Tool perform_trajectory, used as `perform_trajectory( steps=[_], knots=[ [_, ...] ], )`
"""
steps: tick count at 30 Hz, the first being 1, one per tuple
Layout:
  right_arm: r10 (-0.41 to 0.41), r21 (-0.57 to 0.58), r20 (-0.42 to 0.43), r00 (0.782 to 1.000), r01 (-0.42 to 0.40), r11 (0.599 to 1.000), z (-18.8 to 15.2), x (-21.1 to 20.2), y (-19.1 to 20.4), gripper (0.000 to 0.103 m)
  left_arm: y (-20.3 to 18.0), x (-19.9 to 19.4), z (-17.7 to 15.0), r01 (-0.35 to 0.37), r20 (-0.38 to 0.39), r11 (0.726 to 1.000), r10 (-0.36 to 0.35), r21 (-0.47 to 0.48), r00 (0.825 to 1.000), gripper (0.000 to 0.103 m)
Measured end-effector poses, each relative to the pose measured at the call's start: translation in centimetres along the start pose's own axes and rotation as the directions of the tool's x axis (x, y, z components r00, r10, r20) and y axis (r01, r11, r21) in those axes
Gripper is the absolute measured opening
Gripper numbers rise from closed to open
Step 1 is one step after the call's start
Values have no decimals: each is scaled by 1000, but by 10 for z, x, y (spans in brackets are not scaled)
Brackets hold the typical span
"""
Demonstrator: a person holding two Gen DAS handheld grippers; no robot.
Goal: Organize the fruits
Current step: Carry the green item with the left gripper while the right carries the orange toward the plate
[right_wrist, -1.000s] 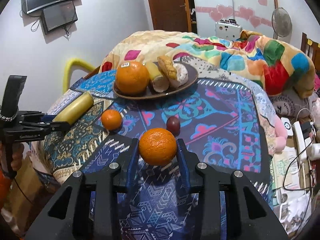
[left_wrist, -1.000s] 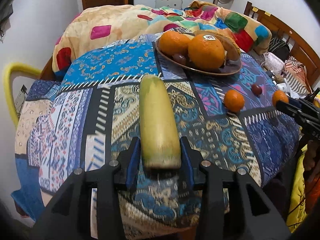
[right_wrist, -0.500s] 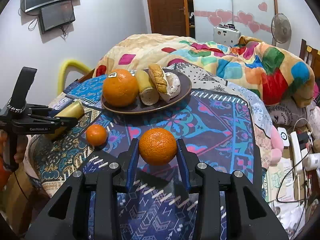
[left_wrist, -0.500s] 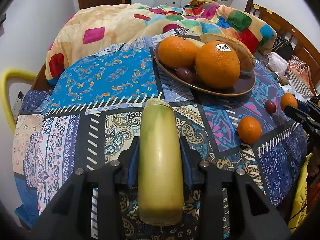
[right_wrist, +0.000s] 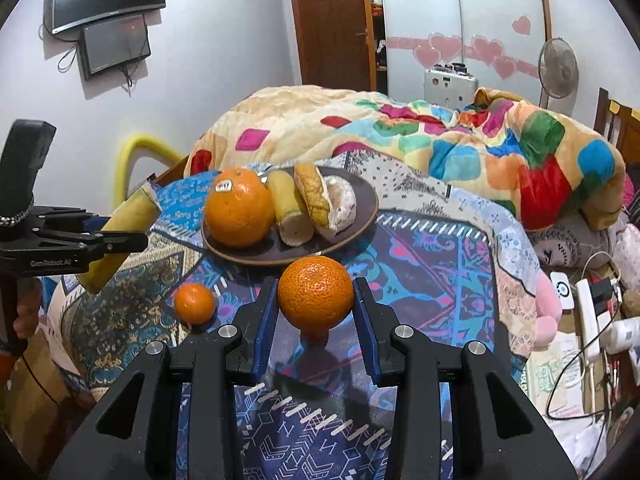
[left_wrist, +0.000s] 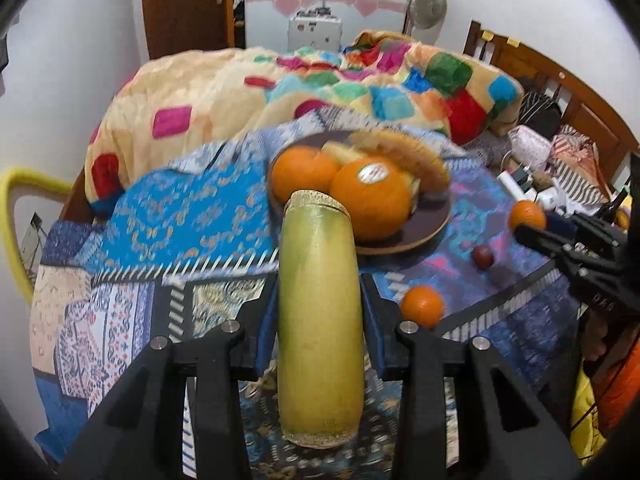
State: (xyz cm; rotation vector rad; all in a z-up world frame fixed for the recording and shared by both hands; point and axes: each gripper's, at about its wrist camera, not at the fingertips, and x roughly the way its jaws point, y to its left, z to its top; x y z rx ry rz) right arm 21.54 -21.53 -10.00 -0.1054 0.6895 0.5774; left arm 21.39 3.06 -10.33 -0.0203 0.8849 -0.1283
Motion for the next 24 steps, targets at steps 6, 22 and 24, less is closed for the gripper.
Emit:
perform_trajectory(
  steps=[6, 22, 24],
  knots=[
    [-6, 5, 38, 999, 6, 1000, 14, -4, -5, 34, -18, 1, 24, 38, 37, 999, -38, -4, 999, 38],
    [-43, -24, 11, 999, 44, 999, 37, 42, -30, 34, -44, 58, 91, 63, 45, 997, -61, -39, 997, 38],
    [-42, -27, -3, 999, 42, 999, 41, 51, -33, 34, -48, 67, 97, 54, 40, 998, -52, -43, 998, 38]
  ],
)
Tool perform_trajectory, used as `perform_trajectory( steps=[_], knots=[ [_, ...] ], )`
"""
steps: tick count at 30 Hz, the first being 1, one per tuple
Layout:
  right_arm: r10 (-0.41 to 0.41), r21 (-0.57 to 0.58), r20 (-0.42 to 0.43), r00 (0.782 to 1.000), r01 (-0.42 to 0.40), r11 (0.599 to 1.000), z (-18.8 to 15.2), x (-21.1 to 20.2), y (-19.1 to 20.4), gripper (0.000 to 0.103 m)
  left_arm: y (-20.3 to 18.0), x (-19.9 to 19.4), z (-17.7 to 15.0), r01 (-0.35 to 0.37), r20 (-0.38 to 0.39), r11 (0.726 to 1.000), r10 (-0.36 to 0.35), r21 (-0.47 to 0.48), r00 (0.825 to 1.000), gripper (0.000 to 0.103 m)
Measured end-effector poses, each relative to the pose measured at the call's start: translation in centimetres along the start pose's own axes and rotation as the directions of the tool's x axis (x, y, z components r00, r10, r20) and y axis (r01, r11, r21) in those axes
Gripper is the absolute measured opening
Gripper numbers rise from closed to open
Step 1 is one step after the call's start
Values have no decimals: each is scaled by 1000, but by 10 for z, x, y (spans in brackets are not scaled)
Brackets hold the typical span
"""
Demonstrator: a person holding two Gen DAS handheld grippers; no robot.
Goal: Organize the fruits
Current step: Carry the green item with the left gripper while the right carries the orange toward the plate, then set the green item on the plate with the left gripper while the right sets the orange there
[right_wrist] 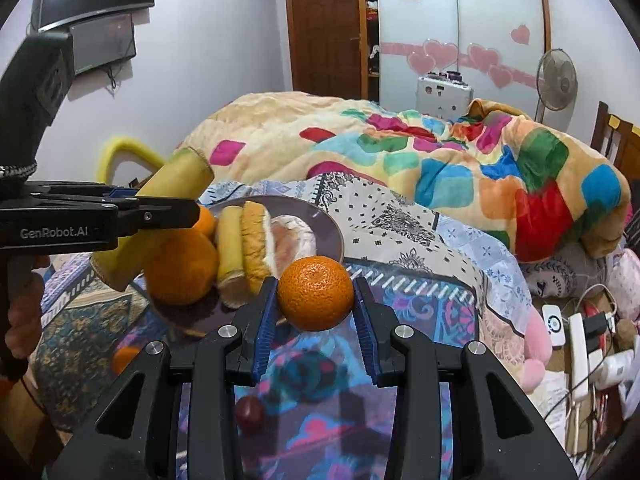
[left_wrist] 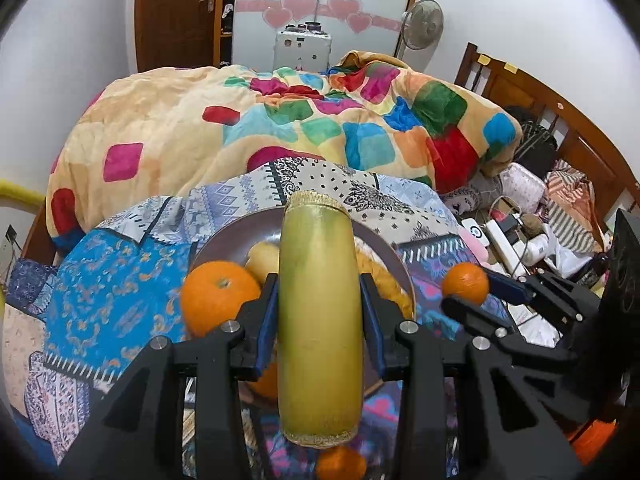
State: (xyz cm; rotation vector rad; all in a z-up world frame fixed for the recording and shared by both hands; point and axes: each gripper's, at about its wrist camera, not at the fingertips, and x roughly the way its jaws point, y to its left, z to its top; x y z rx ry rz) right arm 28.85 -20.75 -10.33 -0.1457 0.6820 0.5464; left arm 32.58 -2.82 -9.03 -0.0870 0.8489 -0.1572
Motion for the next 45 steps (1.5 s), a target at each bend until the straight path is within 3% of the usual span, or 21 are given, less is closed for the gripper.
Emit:
perform_trajectory(
  steps=[10, 15, 20, 29, 41, 45],
  knots=[
    [-16, -55, -38, 999, 14, 998, 11, 25, 3, 34, -9, 32, 13, -15, -34, 1000, 15, -9, 999, 38],
    [-3, -24, -52, 999, 2, 1000, 10, 29, -5, 34, -14, 34, 12, -22, -45, 1000, 23, 18, 999, 38],
    [13, 2, -42, 999, -13, 1000, 10, 23, -10, 34, -18, 31, 10, -10, -52, 999, 12, 44, 999, 38],
    [30, -68, -7, 1000, -30, 997, 6, 2, 12, 34, -23, 28, 6, -13, -62, 997, 18, 81, 998, 39],
    [95, -113, -72, 993, -103, 988, 1, 21, 30, 34, -23, 12, -2, 17, -47, 992, -12, 125, 999, 41],
    [81, -136, -76, 994, -91, 987, 0, 23, 35, 35, -22, 9, -5, 38, -42, 992, -34, 122, 999, 41]
  ],
)
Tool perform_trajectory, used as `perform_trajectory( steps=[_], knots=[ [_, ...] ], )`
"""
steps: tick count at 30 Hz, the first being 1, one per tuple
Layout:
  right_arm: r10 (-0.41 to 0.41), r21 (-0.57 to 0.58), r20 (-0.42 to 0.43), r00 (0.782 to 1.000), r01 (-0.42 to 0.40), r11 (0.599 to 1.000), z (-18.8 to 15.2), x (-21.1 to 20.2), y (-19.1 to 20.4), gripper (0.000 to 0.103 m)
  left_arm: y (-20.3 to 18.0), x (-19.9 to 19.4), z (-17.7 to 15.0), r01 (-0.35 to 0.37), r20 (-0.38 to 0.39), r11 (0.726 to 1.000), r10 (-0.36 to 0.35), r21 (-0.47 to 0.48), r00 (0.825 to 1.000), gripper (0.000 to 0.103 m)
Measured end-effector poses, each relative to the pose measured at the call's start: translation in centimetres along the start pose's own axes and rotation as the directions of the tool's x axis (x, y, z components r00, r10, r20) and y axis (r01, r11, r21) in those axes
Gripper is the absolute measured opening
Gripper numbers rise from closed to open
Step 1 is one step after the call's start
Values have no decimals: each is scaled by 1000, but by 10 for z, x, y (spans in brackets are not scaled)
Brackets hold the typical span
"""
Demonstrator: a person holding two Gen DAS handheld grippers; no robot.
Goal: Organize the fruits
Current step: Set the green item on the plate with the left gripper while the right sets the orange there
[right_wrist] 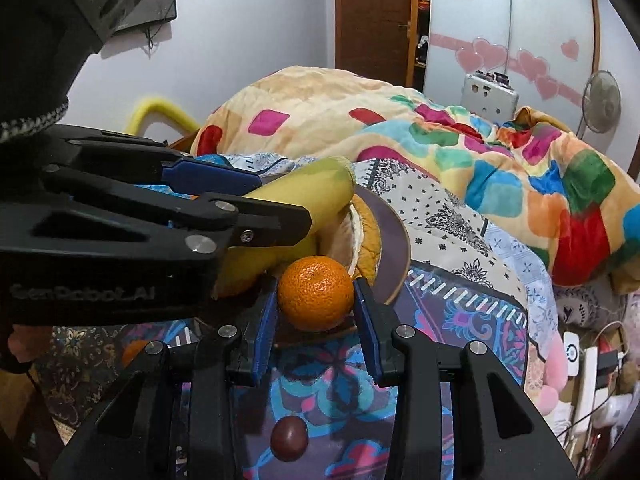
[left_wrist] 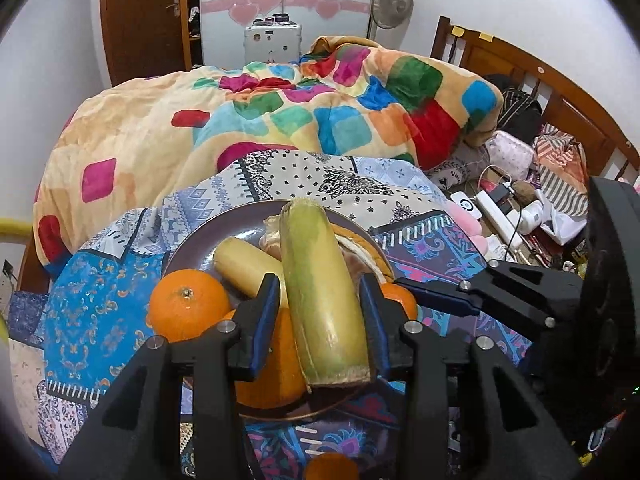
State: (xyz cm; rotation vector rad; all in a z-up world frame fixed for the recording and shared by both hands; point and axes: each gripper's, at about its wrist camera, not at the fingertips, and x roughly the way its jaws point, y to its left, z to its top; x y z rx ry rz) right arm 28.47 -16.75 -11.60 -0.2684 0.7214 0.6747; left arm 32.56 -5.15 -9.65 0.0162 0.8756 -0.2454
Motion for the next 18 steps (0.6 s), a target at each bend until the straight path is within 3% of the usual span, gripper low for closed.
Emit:
perform_trajectory(
  steps=[8, 10, 18],
  knots=[
    [-27, -42, -5, 1000, 27, 999, -3, 2, 6, 39, -1, 0, -2, 7, -1, 1000, -7, 11, 1000, 42],
    [-13, -32, -16, 1000, 12, 999, -3, 2, 4, 44, -1, 1, -2, 8, -3, 1000, -8, 14, 1000, 42],
    [1, -6, -31, 1000, -1, 1000, -12, -4, 0, 44, -8, 8, -4, -4, -21, 999, 5, 36, 1000, 43]
  ],
)
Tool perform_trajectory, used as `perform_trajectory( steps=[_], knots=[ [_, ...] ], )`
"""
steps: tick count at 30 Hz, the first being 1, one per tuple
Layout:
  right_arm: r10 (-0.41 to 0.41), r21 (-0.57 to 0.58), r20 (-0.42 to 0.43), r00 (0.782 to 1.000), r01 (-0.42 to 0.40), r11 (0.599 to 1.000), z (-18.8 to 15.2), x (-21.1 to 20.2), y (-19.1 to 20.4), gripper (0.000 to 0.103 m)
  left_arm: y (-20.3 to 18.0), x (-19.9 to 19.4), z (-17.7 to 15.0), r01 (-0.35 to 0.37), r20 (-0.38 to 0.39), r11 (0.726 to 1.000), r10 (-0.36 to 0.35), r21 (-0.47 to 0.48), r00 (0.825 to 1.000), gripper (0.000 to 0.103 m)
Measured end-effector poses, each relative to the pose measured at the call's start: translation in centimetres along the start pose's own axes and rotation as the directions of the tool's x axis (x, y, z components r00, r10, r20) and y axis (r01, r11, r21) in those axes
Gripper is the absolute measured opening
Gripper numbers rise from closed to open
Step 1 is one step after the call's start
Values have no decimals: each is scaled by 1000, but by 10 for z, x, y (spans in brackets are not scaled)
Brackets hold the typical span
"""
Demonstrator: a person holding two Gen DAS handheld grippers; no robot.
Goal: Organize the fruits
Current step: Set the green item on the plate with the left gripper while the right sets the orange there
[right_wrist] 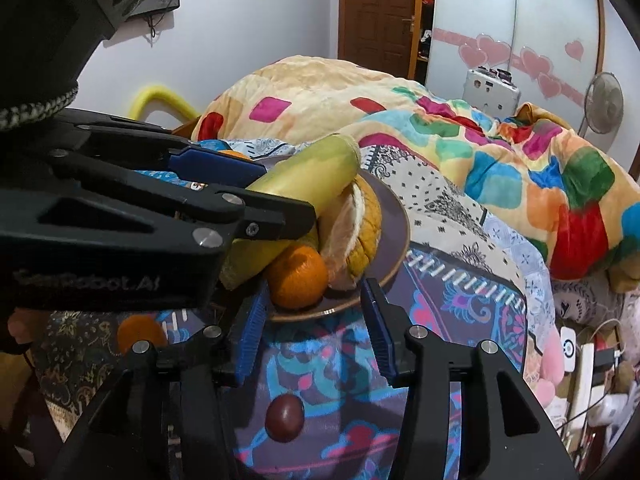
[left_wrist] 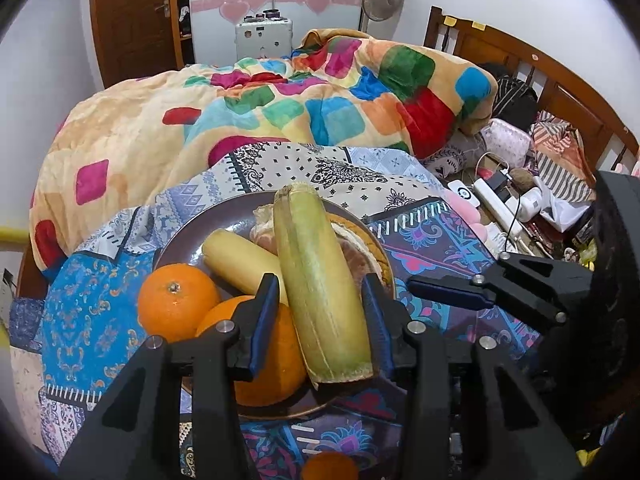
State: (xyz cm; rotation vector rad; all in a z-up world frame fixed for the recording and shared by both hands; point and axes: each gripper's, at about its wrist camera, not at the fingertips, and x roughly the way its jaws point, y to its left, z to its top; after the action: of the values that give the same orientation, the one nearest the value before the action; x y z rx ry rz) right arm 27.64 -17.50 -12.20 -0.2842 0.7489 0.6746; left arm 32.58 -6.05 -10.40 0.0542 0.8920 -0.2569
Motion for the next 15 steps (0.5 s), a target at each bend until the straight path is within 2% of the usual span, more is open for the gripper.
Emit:
perform_trajectory(
  steps=[8, 15],
  knots=[
    [-21, 22, 5, 1000, 21, 1000, -8, -16, -7, 44, -1, -4, -2, -8, 6, 1000, 8, -11, 1000, 43],
    [-31, 58, 22, 999, 30, 998, -11, -33, -11, 44, 7, -28, -13, -30, 40, 998, 32, -52, 999, 45]
  ],
)
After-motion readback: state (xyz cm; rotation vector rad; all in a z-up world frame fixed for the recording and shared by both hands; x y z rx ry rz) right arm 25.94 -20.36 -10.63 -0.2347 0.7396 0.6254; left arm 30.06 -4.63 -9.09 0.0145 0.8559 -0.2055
